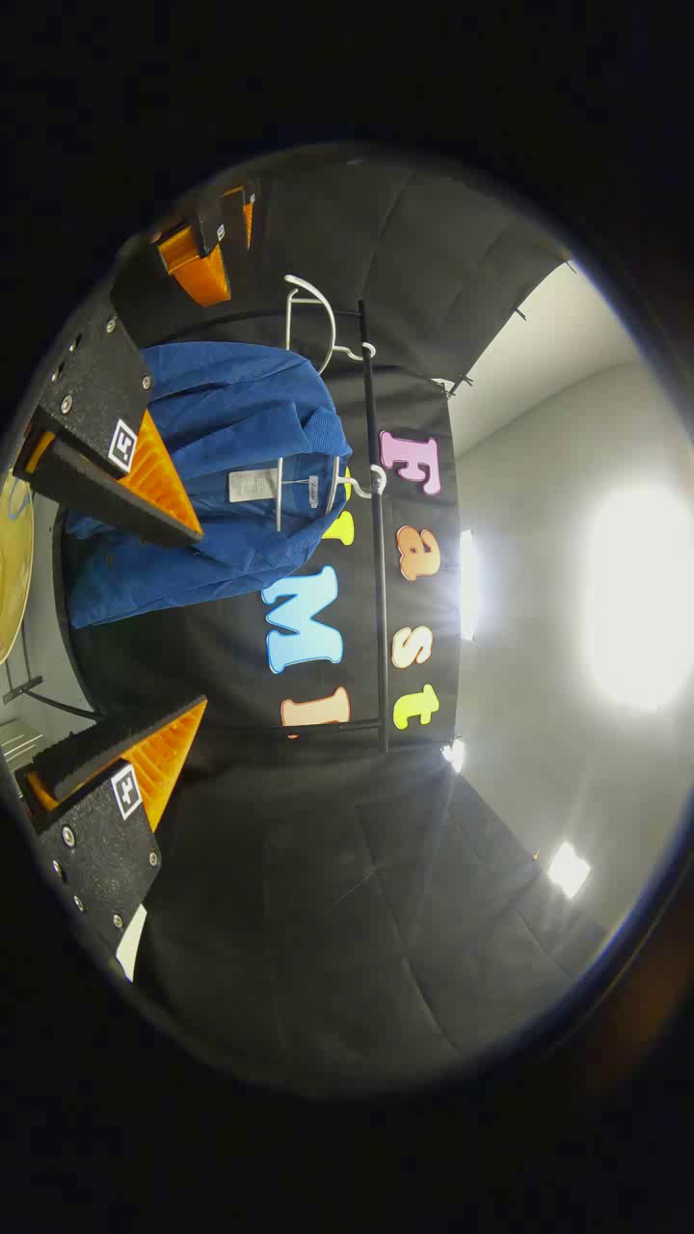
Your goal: Grasp the clothes on the hanger with both hands and then place them into the laundry hamper below.
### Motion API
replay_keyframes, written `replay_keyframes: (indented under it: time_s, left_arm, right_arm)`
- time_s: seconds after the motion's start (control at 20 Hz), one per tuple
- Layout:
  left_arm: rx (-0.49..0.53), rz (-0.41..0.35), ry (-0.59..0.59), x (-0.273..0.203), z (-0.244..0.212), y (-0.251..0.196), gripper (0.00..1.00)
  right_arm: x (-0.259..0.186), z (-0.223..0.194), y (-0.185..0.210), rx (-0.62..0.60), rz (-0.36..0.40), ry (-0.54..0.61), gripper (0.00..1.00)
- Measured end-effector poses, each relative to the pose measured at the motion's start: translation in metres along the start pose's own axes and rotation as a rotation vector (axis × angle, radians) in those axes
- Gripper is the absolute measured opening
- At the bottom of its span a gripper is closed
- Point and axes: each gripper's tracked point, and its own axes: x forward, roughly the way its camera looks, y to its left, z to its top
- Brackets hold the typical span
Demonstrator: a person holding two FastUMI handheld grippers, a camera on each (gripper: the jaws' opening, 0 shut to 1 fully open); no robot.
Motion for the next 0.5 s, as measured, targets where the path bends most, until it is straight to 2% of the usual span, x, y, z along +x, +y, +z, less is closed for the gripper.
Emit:
replay_keyframes:
  time_s: [0.5]
  left_arm:
    - [0.003,0.015,-0.004,-0.02,0.004,0.0,0.97]
  right_arm:
    - [-0.011,-0.003,-0.005,0.0,0.006,0.011,0.94]
